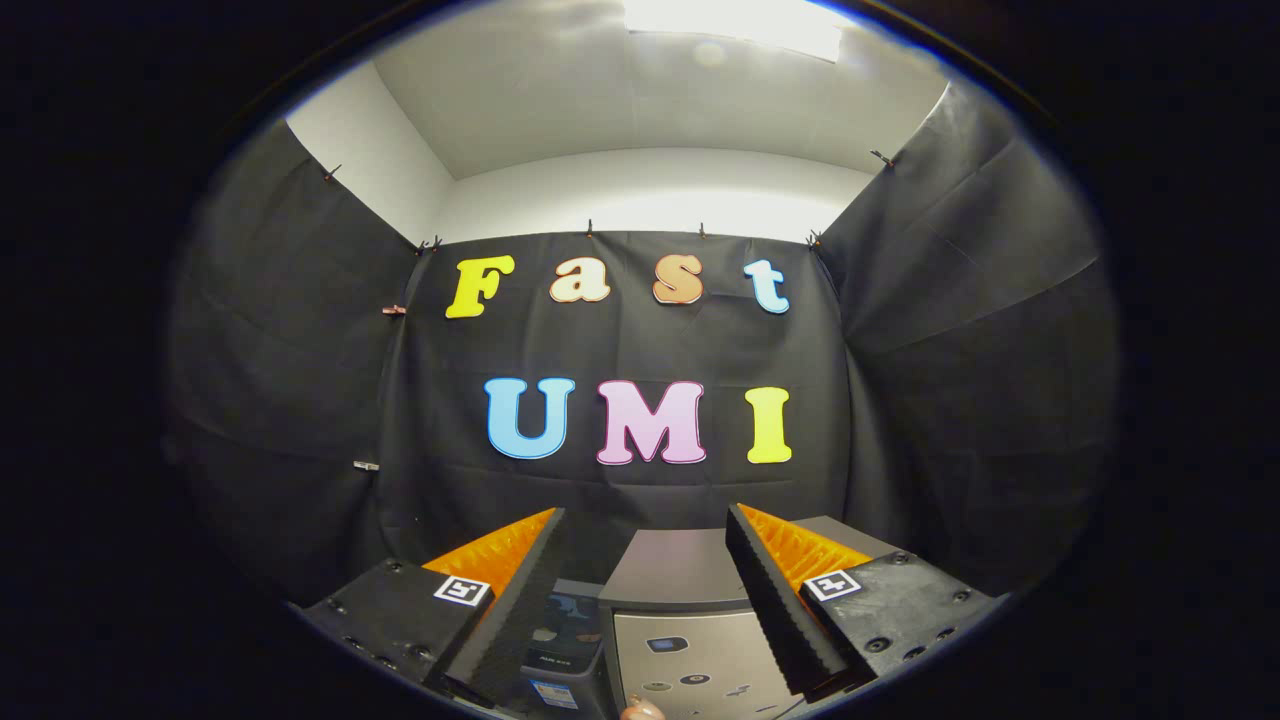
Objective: Put the clothes into the washing machine and then close the washing machine lid.
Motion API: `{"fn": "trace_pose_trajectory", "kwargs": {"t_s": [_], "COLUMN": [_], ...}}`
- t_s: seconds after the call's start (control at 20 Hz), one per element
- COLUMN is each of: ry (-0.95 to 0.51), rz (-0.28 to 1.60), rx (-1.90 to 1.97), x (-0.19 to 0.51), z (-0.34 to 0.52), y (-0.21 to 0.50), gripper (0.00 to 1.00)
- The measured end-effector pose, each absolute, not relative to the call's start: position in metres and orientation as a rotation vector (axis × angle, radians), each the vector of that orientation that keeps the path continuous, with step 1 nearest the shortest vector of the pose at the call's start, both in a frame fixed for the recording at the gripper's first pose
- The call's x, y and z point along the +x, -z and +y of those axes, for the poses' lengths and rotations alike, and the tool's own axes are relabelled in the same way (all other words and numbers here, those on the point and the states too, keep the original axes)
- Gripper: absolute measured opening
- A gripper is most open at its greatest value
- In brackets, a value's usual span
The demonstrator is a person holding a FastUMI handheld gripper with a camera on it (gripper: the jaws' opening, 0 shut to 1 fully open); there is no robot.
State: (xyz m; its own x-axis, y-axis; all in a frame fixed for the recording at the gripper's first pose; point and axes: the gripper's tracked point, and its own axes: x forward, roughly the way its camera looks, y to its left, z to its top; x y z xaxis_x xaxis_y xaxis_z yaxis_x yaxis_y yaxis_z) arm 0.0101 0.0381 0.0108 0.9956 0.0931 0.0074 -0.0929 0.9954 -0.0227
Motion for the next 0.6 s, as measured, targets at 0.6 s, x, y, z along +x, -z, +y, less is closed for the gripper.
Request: {"fn": "trace_pose_trajectory", "kwargs": {"t_s": [0.6], "ry": [-0.087], "rz": [-0.012], "rx": [-0.023], "x": [0.0074], "z": [0.038], "y": [-0.014], "gripper": [0.98]}}
